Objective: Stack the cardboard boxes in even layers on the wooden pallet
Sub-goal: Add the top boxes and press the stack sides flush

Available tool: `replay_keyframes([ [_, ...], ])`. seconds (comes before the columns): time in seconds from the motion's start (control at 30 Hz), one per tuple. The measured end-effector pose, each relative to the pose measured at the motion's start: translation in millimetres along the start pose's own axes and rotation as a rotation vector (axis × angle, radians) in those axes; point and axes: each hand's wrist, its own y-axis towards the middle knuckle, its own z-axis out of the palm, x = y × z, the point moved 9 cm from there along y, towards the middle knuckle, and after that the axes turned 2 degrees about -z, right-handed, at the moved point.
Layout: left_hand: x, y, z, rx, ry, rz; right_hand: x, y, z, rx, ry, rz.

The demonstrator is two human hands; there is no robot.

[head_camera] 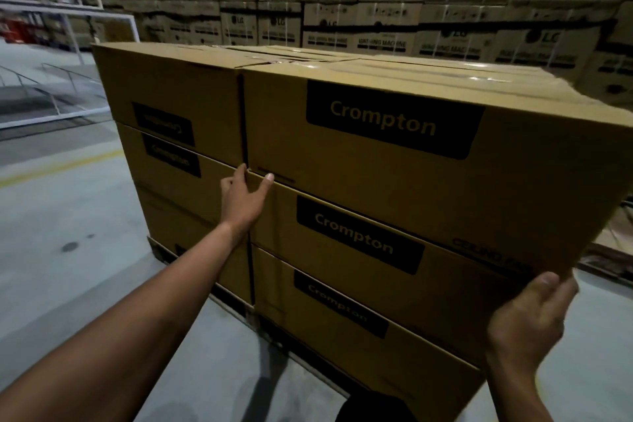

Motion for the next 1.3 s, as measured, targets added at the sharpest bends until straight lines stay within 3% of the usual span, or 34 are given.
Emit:
replay_keyframes([
  [0.4, 23.2, 38.1, 0.1, -0.168, 0.048, -0.033, -26.8, 3.4, 11.3, -0.090, 0.187, 0.072],
  [0.7, 38.8, 48.8, 0.4, -0.316, 0.021, 0.065, -16.0, 0.7, 12.2, -0.165, 0.239, 0.051],
  [1.3, 20.8, 32.0, -8.4, -0.152, -0.082, 0.076, 6.7, -9.4, -2.8, -0.234, -0.010, 0.087],
])
